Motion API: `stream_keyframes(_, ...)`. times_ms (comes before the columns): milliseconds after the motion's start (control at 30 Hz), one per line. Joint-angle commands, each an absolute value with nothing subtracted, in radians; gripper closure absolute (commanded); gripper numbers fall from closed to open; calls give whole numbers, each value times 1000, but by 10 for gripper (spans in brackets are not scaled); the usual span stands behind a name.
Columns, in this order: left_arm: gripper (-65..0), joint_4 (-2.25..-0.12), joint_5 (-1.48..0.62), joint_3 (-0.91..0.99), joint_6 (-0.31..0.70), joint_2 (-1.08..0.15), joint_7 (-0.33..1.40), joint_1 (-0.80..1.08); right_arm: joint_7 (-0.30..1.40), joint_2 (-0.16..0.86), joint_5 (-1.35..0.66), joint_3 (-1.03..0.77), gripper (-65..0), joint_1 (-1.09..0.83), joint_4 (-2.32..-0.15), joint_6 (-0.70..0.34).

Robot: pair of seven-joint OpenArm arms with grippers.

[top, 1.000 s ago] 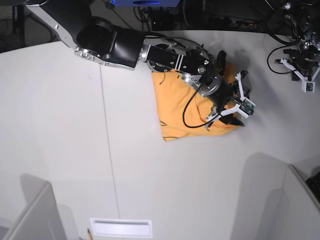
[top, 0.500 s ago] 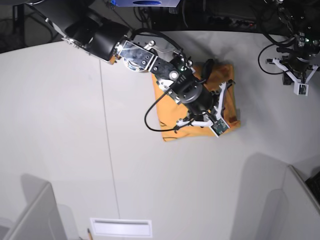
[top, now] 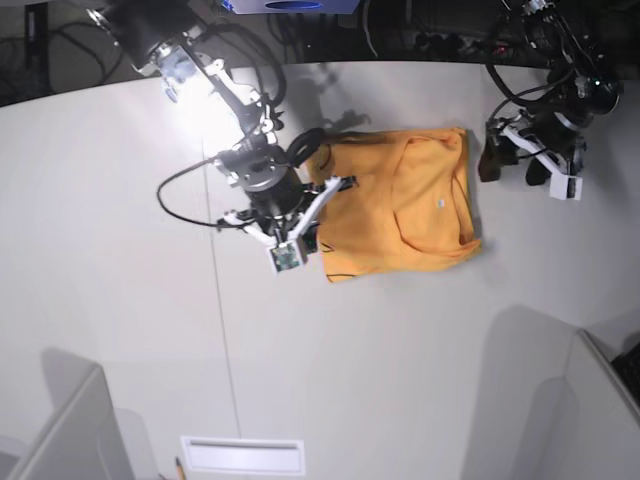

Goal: Fold the T-shirt properly

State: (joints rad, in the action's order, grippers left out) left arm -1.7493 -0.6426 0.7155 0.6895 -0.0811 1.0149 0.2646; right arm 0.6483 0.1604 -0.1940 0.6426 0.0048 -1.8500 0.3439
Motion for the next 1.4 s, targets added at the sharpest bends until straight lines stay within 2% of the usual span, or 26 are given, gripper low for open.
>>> stream_keyframes(0, -587, -1750, -662, 700, 698, -88, 998, 259, 624, 159, -188, 627, 0, 1, -1879, 341)
stream_keyframes(100, -627, -1710, -664, 662, 698, -74, 998, 240, 624, 173, -188, 585, 0, -51, -1897, 341)
stream_keyframes(400, -625, -1495, -664, 585, 698, -45, 1000, 120, 624, 203, -188, 585, 0, -124, -1914, 341)
stream_keyframes(567, -625, -1474, -680, 587, 698, -47, 1000, 113, 624, 203, -188, 585, 0, -162, -1916, 341)
stream_keyframes(633, -625, -1478, -734, 588, 698, -53, 1000, 133, 624, 203, -188, 582, 0, -165, -1916, 341)
stream_keyframes(867, -625, -1474, -1018, 588, 698, -191, 998, 189, 624, 203, -188, 584, 0, -160, -1916, 341)
stream_keyframes(1033, -625, -1429, -1142, 584, 698, -196, 998, 180, 624, 194, -188, 588, 0, -160, -1916, 341)
stream_keyframes(1133, -625, -1415, -1147, 576, 698, -191, 998, 143, 624, 194, -188, 588, 0, -160, -1916, 341)
stream_keyframes(1367, -625, -1319, -1147, 432, 544, -188, 993, 61, 624, 196, -188, 588, 0, -166, -1916, 341)
